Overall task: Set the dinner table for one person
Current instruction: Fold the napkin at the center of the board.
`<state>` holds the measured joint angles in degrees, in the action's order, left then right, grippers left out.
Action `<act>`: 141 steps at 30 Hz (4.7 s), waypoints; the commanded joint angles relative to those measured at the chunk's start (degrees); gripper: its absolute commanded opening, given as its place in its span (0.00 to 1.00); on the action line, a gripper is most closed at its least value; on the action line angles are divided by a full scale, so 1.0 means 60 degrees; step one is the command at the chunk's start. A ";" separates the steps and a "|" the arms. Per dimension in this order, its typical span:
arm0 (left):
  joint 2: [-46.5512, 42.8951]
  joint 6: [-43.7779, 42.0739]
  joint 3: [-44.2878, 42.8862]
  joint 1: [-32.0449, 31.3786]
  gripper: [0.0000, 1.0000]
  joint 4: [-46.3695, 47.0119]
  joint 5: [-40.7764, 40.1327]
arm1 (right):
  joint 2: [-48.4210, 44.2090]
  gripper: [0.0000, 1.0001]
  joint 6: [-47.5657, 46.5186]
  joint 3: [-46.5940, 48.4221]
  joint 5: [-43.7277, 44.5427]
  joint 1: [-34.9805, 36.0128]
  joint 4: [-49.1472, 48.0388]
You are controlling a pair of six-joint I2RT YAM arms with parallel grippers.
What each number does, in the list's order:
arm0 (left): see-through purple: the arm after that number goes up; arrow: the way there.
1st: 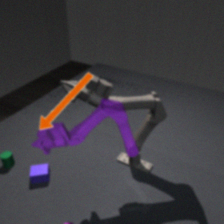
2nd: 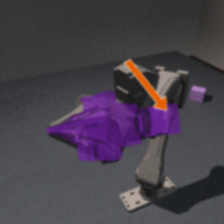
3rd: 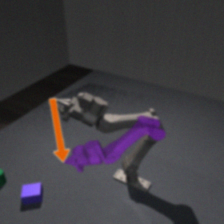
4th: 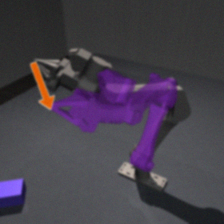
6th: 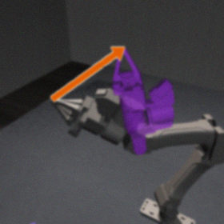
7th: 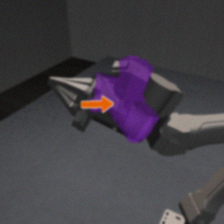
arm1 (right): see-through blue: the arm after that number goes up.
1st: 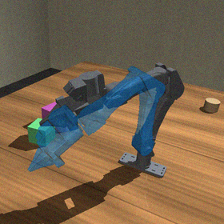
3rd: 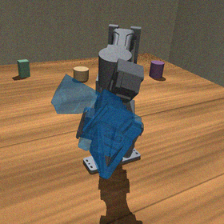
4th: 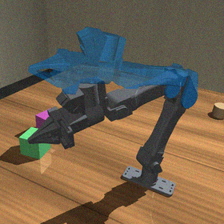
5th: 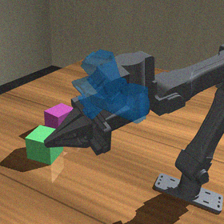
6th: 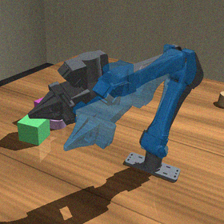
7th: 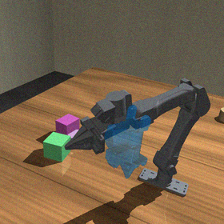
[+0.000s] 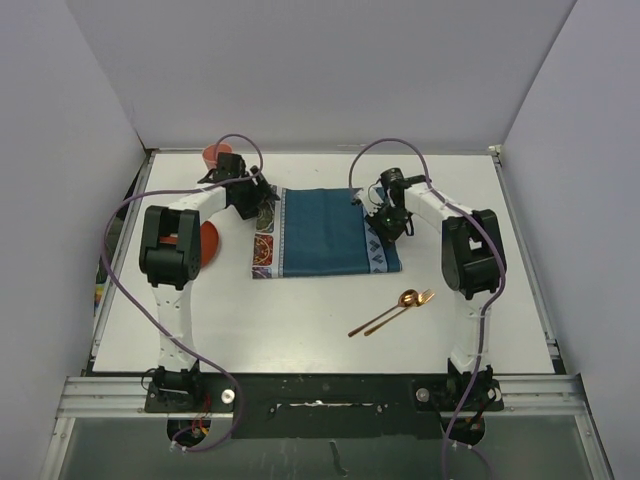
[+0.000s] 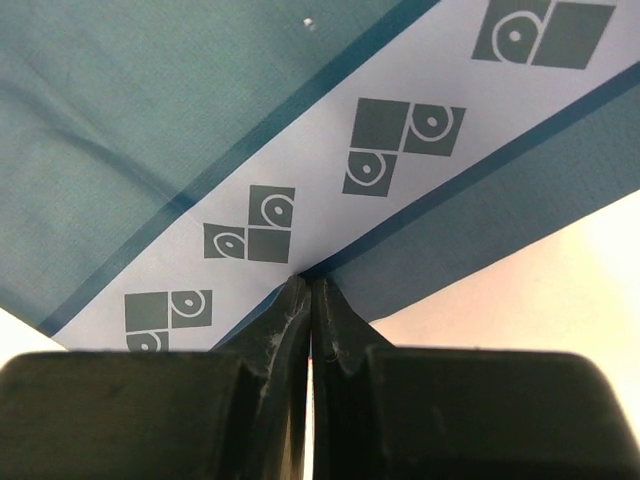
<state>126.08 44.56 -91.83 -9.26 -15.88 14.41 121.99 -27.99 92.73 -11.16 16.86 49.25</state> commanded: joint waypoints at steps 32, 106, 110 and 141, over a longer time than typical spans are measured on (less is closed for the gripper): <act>-0.0835 -0.0721 0.0881 -0.0449 0.68 -0.0400 0.0815 | -0.0687 0.00 -0.0910 -0.0890 0.1339 -0.0442 0.1144; -0.6043 -0.2315 0.3484 0.0706 0.98 -0.2186 -0.0034 | 0.0580 0.00 -0.0407 0.0793 0.1219 -0.1094 0.0602; -0.6119 -0.2299 0.3674 0.0708 0.98 -0.2213 -0.0018 | 0.0666 0.00 -0.0393 0.0816 0.1186 -0.0925 0.0539; -0.6341 -0.2190 0.4289 0.0884 0.98 -0.1898 0.0315 | 0.0633 0.00 -0.0081 0.0439 0.1214 -0.0086 0.0404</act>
<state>89.82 31.05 -66.13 -4.34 -30.59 14.66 125.03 -30.72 97.36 2.26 12.82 53.17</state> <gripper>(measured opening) 0.979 0.021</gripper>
